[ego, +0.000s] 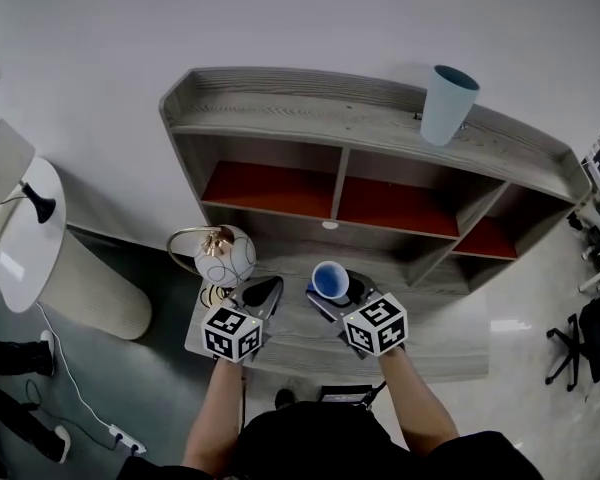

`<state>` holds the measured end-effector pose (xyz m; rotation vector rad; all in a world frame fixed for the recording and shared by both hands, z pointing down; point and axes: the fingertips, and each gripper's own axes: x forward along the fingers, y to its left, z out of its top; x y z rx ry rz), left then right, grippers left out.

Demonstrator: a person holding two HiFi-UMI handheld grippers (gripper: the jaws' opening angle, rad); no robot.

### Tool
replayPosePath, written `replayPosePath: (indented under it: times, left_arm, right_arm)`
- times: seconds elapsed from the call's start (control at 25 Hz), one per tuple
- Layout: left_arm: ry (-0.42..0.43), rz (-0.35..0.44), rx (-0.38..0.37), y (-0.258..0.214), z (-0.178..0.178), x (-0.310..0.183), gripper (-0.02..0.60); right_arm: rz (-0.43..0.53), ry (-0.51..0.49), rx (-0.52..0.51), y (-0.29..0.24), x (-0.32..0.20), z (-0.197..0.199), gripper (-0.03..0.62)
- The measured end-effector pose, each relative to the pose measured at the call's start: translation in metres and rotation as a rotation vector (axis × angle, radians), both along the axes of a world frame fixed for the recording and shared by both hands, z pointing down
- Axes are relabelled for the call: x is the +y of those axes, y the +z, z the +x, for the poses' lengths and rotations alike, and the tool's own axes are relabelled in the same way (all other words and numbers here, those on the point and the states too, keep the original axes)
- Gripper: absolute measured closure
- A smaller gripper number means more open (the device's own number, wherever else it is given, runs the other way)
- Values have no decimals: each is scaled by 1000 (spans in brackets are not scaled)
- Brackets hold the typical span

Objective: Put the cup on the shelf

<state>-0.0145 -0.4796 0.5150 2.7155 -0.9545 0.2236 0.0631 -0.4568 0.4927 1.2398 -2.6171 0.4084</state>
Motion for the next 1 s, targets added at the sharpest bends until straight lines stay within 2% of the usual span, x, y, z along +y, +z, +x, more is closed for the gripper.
replayPosePath:
  times: [0.44, 0.64, 1.0]
  left_arm:
    - [-23, -2, 0, -1, -2, 6, 581]
    - [-5, 18, 4, -7, 2, 12, 581]
    - [0, 63, 14, -51, 2, 16, 581]
  right_arm:
    - [2, -35, -6, -1, 6, -3, 301]
    - [6, -51, 4, -3, 10, -2, 301]
    - [66, -143, 33, -37, 9, -18, 301]
